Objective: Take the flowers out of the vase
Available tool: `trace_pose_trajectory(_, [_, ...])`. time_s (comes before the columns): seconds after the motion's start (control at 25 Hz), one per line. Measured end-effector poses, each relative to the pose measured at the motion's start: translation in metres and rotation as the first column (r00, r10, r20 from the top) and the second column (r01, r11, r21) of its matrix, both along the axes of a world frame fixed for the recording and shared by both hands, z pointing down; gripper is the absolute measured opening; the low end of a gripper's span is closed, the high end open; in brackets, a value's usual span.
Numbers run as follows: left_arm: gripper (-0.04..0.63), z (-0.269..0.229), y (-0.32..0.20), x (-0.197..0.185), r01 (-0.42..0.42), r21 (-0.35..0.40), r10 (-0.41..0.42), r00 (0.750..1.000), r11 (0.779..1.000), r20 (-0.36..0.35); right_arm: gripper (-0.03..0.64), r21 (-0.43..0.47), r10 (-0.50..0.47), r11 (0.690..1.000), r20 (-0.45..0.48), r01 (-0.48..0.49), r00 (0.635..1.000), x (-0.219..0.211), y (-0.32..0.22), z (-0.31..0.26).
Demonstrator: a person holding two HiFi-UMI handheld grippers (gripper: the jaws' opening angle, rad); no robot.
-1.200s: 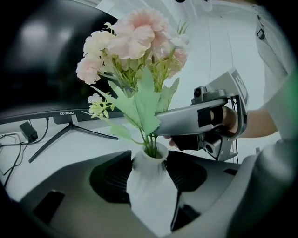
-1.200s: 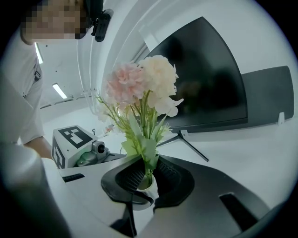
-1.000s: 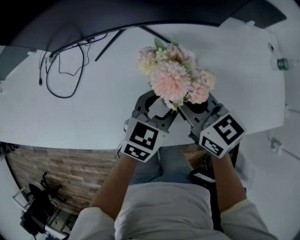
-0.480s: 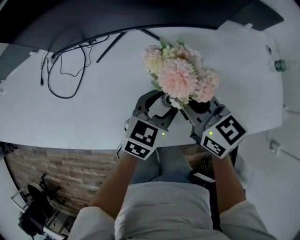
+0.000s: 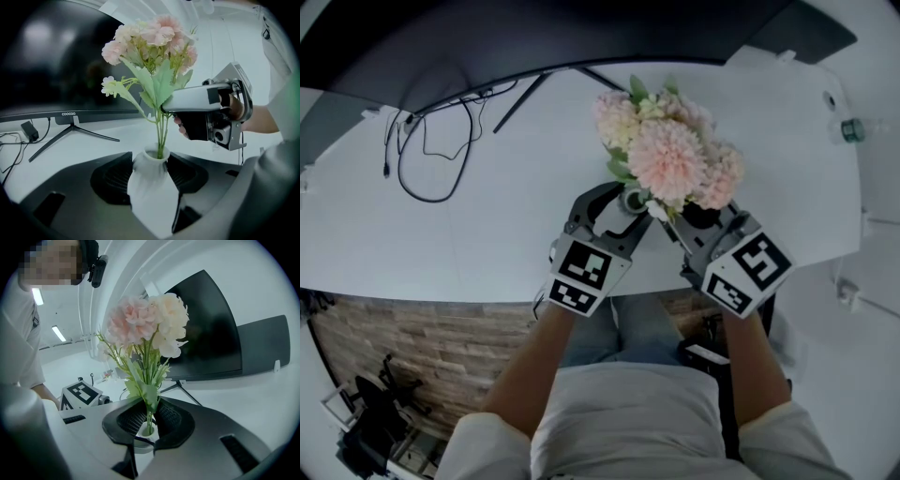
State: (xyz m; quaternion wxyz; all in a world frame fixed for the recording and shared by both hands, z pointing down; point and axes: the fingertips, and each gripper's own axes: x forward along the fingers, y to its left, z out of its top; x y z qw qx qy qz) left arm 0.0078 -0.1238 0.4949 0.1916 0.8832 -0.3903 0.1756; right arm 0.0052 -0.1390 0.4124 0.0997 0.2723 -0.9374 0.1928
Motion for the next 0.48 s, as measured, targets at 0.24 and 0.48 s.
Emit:
trace_pose_trajectory(0.24, [0.236, 0.0, 0.0, 0.001, -0.003, -0.002, 0.003, 1.0, 1.0, 0.001, 0.063, 0.014, 0.009, 1.0, 0.01, -0.009, 1.0, 0.005, -0.001, -0.01])
trace_pose_trajectory(0.48, [0.236, -0.003, 0.0, 0.003, -0.007, -0.001, 0.007, 1.0, 1.0, 0.008, 0.061, 0.026, 0.019, 0.999, 0.026, -0.02, 0.999, 0.013, -0.002, -0.023])
